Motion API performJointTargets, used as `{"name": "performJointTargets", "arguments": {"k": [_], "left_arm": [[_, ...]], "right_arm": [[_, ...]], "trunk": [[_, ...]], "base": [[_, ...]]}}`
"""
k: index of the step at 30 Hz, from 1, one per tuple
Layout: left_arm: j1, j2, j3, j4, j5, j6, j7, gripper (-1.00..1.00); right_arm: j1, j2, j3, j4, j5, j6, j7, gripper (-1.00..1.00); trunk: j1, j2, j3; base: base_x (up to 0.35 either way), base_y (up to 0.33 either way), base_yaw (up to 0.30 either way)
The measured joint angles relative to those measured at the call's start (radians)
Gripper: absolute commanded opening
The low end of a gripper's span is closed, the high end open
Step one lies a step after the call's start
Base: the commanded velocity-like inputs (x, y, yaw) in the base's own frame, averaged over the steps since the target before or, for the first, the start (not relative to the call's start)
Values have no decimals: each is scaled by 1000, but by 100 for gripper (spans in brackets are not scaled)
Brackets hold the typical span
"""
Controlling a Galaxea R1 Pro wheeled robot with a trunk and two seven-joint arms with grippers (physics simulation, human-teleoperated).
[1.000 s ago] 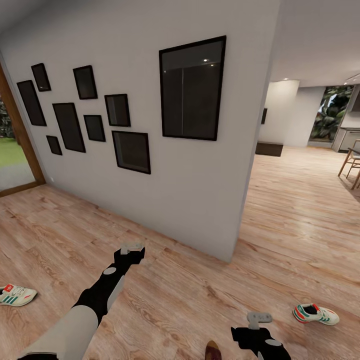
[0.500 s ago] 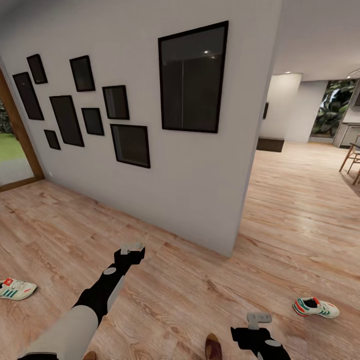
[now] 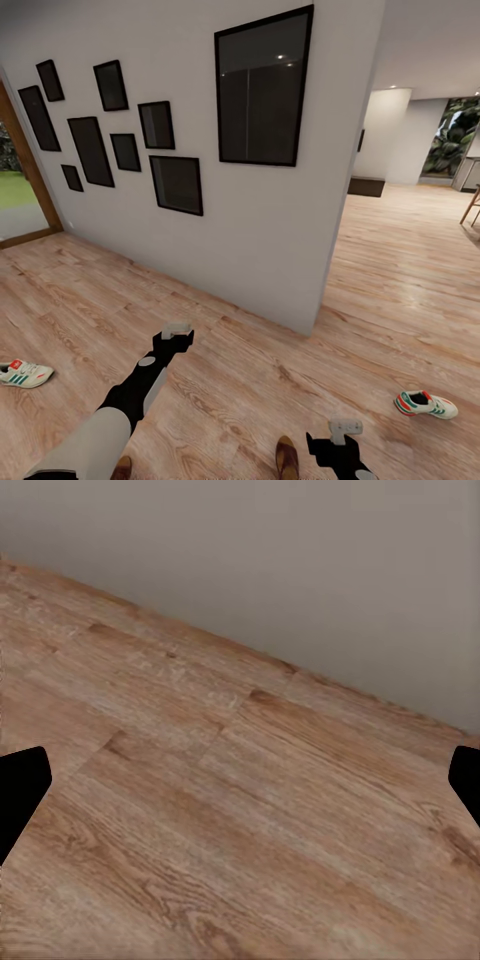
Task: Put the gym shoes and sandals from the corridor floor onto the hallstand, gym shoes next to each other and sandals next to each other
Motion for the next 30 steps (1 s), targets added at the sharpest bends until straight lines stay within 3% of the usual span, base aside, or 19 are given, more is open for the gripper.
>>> {"name": "performJointTargets", "arguments": {"k": [6, 30], "left_arm": [[0, -1, -1, -1, 0, 0, 0, 100], [-2, -19, -11, -11, 0, -21, -1, 100]], "right_arm": [[0, 0, -3, 48, -3, -43, 0, 100], [0, -1, -9, 55, -4, -48, -1, 100]], "trunk": [[23, -42, -29], [115, -210, -143]], "base": [[0, 0, 93], [0, 0, 93]]}}
